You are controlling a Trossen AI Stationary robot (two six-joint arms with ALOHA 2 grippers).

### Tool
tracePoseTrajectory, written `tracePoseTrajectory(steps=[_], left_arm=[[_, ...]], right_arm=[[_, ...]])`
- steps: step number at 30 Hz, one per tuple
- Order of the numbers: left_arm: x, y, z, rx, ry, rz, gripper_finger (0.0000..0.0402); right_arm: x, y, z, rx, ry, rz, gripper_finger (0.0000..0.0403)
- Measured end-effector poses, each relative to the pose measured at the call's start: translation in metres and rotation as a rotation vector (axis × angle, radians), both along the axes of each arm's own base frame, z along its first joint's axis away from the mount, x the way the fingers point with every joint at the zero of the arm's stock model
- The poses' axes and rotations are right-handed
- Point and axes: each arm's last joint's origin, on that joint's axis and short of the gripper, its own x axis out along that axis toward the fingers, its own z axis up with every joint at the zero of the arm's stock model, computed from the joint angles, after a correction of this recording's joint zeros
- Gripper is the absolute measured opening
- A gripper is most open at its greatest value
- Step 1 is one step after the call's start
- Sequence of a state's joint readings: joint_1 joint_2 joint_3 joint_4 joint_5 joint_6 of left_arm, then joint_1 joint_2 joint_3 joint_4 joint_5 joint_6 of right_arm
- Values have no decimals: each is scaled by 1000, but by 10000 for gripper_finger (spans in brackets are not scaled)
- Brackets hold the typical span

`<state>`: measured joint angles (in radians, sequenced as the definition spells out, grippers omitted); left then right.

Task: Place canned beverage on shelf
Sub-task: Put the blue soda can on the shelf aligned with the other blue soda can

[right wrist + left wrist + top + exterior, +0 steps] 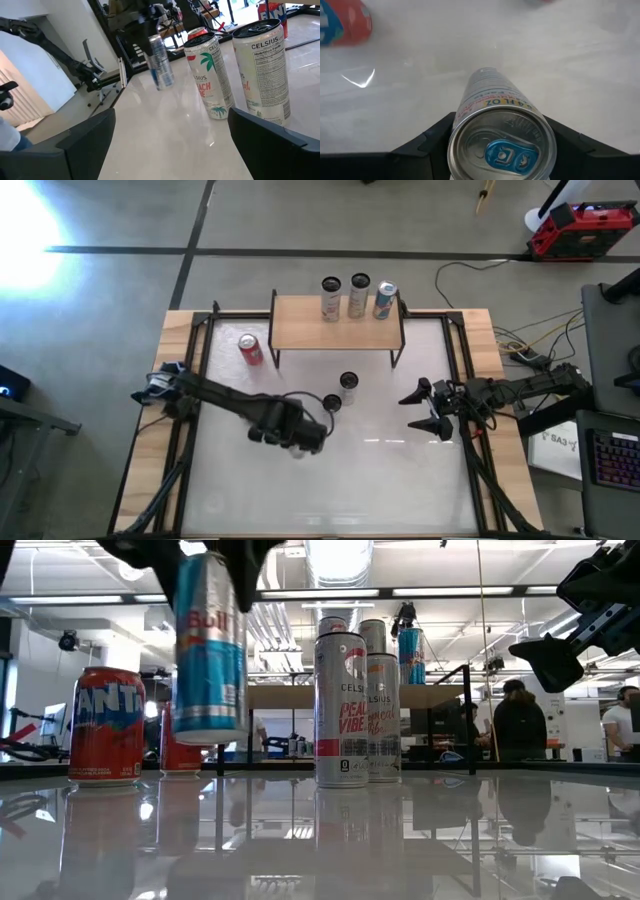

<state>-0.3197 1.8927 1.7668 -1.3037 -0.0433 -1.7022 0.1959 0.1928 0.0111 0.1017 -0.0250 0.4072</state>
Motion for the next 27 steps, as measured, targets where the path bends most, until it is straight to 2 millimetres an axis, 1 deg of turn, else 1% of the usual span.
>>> tracePoseTrajectory(steps=[5,11,16,27], left_arm=[[6,19,0,4,-2,28,217],[10,34,0,6,-2,55,217],[12,43,0,24,-8,81,217],[15,55,0,28,-25,115,217]], right_arm=[[0,0,0,0,0,0,370],[0,0,0,0,0,0,370],[0,0,0,0,0,0,370],[0,0,0,0,0,0,370]])
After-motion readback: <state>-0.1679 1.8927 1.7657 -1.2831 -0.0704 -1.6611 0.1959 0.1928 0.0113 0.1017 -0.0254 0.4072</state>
